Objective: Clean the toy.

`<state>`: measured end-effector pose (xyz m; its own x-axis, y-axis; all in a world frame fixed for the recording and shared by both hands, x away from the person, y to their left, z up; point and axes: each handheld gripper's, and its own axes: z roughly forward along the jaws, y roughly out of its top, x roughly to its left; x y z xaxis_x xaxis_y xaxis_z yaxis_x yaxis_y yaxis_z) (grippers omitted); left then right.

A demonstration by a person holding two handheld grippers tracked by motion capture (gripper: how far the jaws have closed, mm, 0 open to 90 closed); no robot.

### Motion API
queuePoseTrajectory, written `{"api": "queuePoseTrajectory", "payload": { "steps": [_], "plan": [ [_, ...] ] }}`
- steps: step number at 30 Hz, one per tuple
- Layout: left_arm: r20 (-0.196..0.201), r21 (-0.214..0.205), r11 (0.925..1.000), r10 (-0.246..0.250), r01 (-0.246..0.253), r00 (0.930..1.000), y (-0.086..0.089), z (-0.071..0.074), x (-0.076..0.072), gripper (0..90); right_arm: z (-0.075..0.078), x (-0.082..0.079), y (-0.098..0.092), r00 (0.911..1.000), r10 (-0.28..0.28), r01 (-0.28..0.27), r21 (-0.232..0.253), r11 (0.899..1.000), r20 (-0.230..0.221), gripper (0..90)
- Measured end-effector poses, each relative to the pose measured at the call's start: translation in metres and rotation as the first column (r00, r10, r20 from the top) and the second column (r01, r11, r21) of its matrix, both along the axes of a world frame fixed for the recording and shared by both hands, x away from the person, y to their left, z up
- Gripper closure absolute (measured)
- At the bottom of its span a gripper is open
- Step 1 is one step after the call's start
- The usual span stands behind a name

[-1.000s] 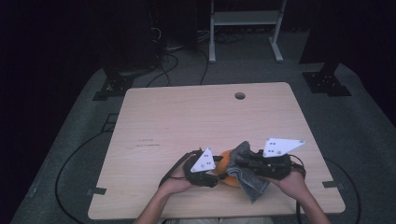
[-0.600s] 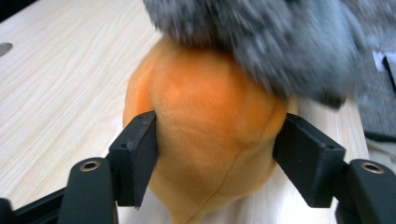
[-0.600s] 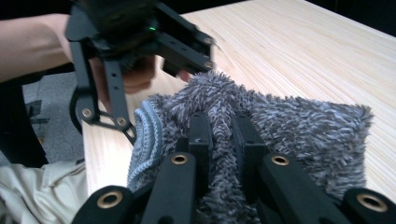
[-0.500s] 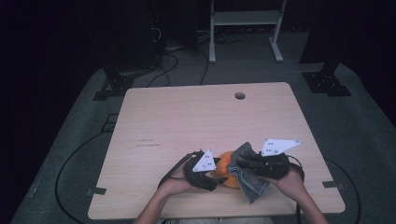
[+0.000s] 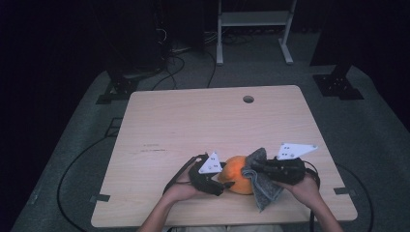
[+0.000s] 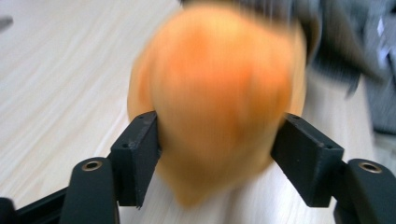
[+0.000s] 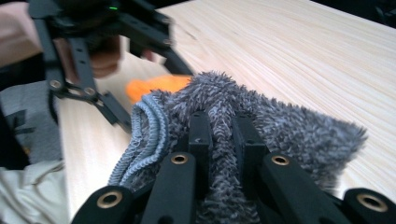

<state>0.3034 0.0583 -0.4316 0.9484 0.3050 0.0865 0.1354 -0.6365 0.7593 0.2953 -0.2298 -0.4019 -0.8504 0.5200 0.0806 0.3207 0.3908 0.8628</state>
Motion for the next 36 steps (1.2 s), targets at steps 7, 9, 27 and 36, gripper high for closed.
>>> {"api": "queuePoseTrajectory", "payload": {
  "steps": [7, 9, 27, 36],
  "plan": [
    [-0.092, -0.079, 0.9966, -0.032, 0.024, 0.9952, 0.001, 0.004, 0.004, 21.7, -0.007, -0.002, -0.015, 0.9993, -0.031, 0.031, 0.033, 0.999, -0.022, 79.7],
    [-0.082, -0.14, 0.9901, -0.027, 0.015, 0.9963, 0.002, 0.013, 0.002, 19.1, -0.007, -0.003, -0.009, 0.9997, -0.013, 0.013, 0.032, 0.999, -0.021, 79.7],
    [-0.133, -0.166, 0.9857, 0.003, -0.025, 0.9912, 0.003, 0.012, 0.005, 33.5, -0.019, -0.003, -0.02, 0.9979, -0.009, 0.008, -0.002, 1.0, -0.065, 79.5],
    [-0.235, -0.12, 0.9919, 0.011, -0.041, 0.9719, -0.007, 0.006, 0.011, 7.2, -0.013, -0.02, 0.014, 0.9939, 0.109, -0.108, -0.055, 0.993, 0.017, 79.3]
  ]
}}
